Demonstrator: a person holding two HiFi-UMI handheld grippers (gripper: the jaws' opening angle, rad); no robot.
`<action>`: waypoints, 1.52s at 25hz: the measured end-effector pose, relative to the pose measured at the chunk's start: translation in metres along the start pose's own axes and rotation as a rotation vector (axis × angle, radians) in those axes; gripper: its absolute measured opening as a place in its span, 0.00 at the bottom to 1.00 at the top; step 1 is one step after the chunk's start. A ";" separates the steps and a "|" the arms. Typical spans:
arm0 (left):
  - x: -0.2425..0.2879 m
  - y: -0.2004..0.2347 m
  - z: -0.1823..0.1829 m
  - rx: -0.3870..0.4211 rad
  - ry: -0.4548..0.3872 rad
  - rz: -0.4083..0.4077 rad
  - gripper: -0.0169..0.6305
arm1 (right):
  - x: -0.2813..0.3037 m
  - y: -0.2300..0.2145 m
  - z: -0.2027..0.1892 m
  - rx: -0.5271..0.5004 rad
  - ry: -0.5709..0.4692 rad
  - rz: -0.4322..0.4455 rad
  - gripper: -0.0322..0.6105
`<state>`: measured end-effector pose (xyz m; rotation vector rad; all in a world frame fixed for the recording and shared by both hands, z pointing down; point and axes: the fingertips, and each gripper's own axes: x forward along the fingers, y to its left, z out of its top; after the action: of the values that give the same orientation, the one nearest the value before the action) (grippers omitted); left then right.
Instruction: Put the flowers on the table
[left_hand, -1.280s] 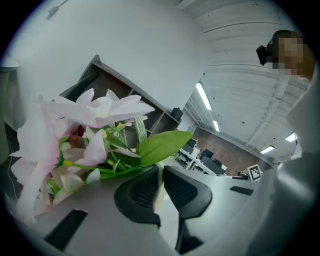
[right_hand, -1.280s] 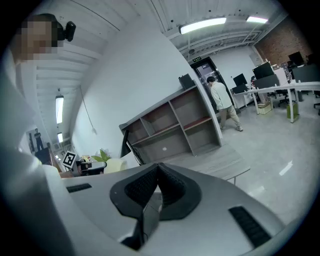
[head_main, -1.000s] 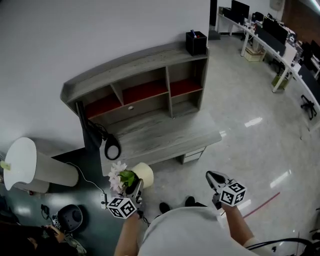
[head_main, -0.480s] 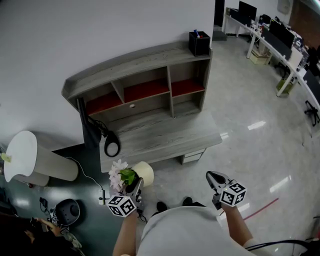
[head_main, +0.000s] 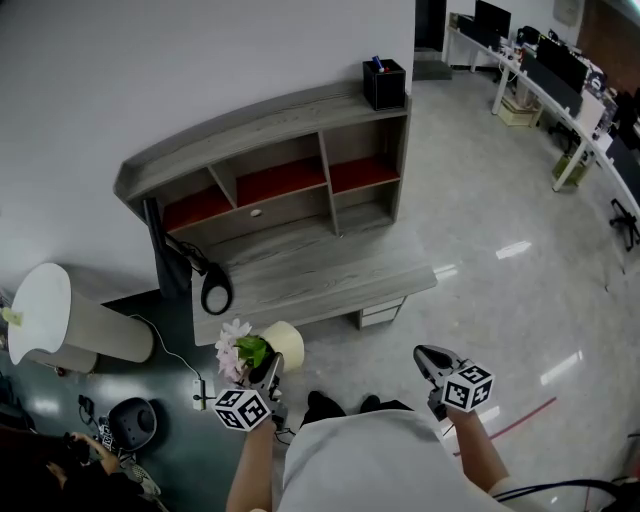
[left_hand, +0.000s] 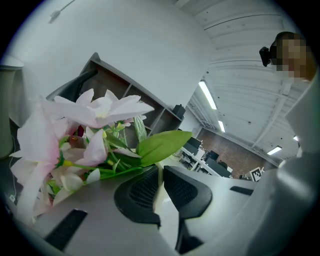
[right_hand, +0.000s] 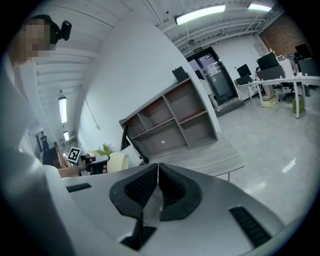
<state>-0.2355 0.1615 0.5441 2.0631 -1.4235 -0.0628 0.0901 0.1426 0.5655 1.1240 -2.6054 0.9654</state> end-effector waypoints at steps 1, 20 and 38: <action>0.003 0.000 0.000 -0.002 0.000 -0.001 0.10 | -0.001 -0.003 -0.001 0.004 0.005 -0.004 0.08; 0.092 0.049 0.052 0.041 0.067 -0.106 0.10 | 0.071 -0.020 0.044 0.015 -0.020 -0.100 0.08; 0.201 0.103 0.100 0.241 0.240 -0.320 0.10 | 0.169 -0.023 0.084 0.073 -0.071 -0.238 0.08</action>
<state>-0.2743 -0.0806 0.5766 2.3875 -0.9880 0.2281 -0.0041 -0.0220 0.5729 1.4719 -2.4330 0.9900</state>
